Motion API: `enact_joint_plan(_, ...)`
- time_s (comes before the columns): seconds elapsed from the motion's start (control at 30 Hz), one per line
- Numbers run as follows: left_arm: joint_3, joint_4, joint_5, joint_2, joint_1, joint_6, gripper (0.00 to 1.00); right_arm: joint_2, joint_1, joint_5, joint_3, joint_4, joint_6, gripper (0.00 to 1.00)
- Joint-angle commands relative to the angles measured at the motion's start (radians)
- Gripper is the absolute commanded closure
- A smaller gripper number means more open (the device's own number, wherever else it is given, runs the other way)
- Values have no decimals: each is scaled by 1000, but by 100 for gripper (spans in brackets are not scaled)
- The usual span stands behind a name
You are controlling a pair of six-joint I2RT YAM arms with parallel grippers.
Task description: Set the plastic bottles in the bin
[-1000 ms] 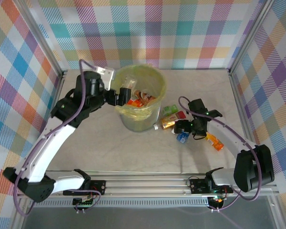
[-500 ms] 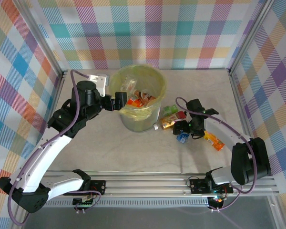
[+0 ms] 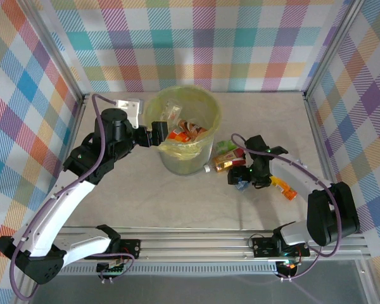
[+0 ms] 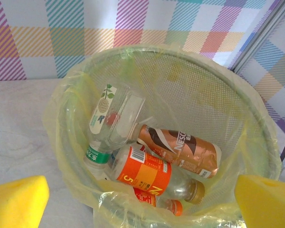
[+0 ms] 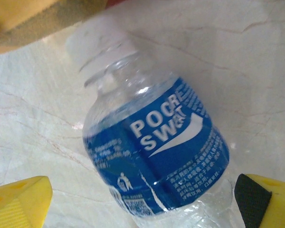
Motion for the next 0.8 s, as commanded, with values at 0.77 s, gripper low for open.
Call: enact_joint_plan(0.77, -13, 41, -29, -11, -7, -28, 0, 66, 86, 49, -105, 50, 128, 21)
